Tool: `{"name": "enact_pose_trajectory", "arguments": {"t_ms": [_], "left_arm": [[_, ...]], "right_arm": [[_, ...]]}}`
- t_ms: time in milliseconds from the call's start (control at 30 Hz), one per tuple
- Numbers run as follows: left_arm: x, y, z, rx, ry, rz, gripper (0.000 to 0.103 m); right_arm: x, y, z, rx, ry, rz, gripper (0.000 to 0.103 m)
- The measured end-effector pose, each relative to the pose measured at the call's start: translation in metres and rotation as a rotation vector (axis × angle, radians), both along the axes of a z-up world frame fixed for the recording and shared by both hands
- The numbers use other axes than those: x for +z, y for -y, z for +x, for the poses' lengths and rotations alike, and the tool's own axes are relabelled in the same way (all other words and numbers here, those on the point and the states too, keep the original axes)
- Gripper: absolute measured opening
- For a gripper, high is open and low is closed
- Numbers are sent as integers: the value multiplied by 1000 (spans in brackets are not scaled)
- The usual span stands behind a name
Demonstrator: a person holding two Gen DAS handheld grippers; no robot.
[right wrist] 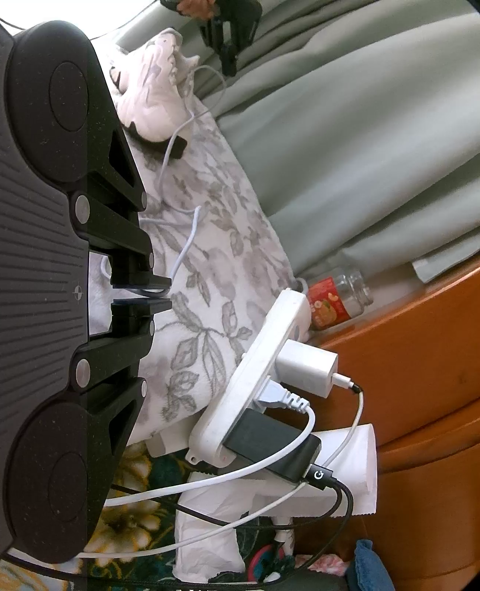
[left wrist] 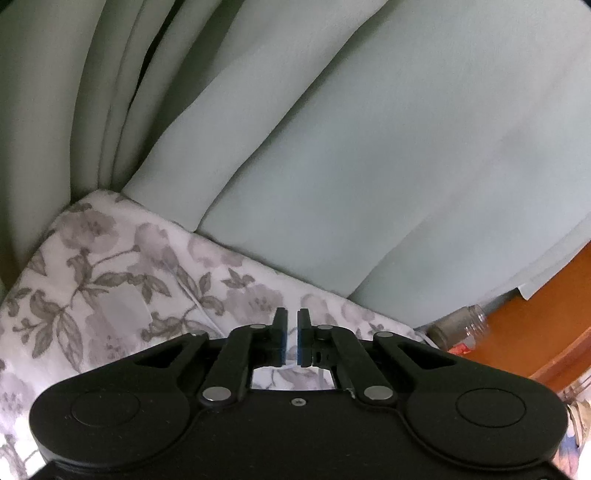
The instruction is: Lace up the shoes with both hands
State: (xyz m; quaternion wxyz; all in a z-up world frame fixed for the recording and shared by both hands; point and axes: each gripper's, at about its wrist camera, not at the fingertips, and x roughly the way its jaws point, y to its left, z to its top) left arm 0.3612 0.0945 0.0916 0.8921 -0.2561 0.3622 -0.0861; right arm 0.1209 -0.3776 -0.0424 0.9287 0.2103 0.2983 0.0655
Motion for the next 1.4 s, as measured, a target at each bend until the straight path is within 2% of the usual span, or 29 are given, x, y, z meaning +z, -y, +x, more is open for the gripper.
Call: {"name": "enact_pose_trajectory", "arguments": {"t_ms": [100,233,333,433,567,767,833,867,933,1033,1133,1400], "left_arm": [[0,0,-3,-14,-4,-2,8],[1,-1,-8,-37,-1,1,43],[1,0,-10,-64,-14,2,55],[-4,5,-8,-107,-44,-3,64],[-12,20,-6,-169,-75,4,64],[-21,39,-3,-229,-76,18,56],[-25,42,-1,-238,-82,12,41],[-27,43,0,-242,-85,8,37],[-28,45,0,-240,-76,20,19],[-26,45,-1,-226,-52,36,4],[-22,42,-2,-201,-21,44,0],[-18,34,6,-124,6,68,0]], "right_arm": [[1,-1,0,5,0,-3,4],[0,-2,2,10,-3,-5,4],[-1,-4,3,16,-7,-6,4],[-2,-6,5,21,-10,-7,4],[-3,-9,6,29,-14,-8,4],[-3,-11,9,39,-21,-15,4],[-3,-11,10,40,-22,-17,4],[-3,-11,10,39,-22,-17,4],[-3,-12,9,38,-22,-18,4],[-2,-17,3,19,-23,-14,4],[-2,-17,4,20,-24,-13,4],[-5,-15,4,19,-29,-8,4]]}}
